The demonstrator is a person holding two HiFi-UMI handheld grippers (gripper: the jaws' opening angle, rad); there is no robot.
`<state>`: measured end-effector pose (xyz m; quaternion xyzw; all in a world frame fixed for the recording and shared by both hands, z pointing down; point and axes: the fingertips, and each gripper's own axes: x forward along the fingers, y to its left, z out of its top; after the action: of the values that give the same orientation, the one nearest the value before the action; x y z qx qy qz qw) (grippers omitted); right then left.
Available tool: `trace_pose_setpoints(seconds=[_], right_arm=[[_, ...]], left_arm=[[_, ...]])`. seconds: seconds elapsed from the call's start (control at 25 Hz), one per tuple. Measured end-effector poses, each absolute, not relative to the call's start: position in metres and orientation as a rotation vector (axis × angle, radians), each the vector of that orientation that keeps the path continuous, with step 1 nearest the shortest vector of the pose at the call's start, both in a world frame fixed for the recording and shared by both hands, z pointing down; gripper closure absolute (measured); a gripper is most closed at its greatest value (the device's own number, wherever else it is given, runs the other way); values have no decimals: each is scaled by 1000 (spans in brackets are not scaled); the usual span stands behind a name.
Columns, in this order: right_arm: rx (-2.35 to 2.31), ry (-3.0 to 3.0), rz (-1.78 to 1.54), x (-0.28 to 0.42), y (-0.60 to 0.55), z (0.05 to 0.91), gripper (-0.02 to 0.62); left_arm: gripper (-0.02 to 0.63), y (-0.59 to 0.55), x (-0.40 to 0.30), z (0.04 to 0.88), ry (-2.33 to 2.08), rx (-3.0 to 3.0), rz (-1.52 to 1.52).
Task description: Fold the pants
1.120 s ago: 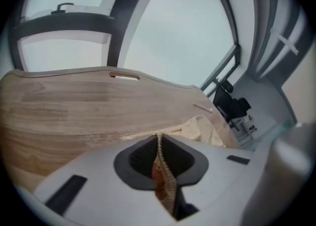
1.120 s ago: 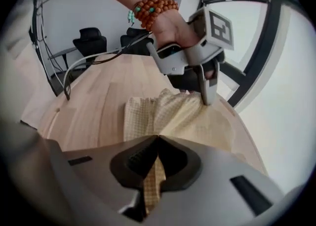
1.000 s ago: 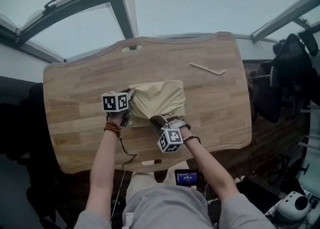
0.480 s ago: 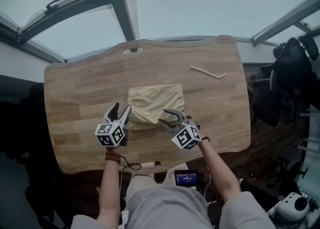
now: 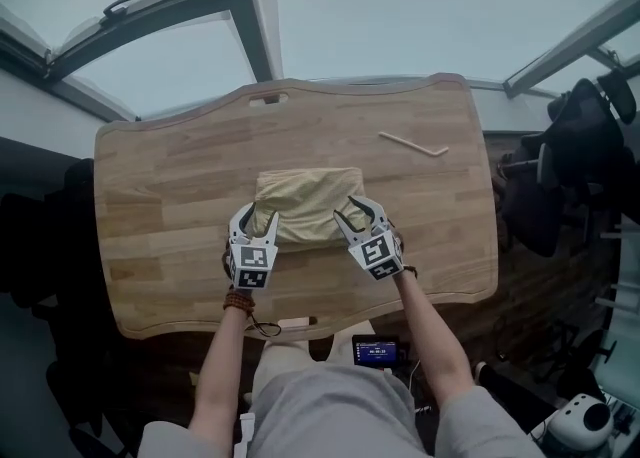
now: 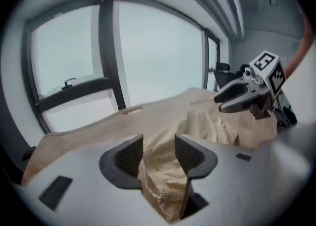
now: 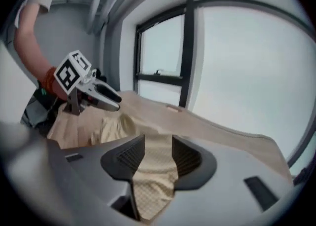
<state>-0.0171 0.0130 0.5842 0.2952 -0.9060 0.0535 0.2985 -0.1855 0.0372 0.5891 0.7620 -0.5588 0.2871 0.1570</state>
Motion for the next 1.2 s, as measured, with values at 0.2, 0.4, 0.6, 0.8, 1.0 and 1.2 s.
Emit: trace_pose_setpoints(seconds=[0.2,0.4,0.6,0.8,1.0,1.2], right_arm=[[1107,-2714,195,29,8,420,486],[1239,-2846,82,42,49,324,561],[1212,-2862,-72,0,97,308,582],[1209,-2813,-112,-30,146,313,592],[1232,-2749,-84,-40,186,318,593],[1253,-2696,-43,-46,214,327,593]], left_arm=[[436,52,-150,417,-1765,2419,240],[537,83,-120,312,-2004,2450,-1],[597,111,-109,289,-2144,2473,28],[600,155,-111,289,-2087,2544,35],[600,204,-125,308,-1998,2538,35],[600,239,-141,327,-1945,2488,49]])
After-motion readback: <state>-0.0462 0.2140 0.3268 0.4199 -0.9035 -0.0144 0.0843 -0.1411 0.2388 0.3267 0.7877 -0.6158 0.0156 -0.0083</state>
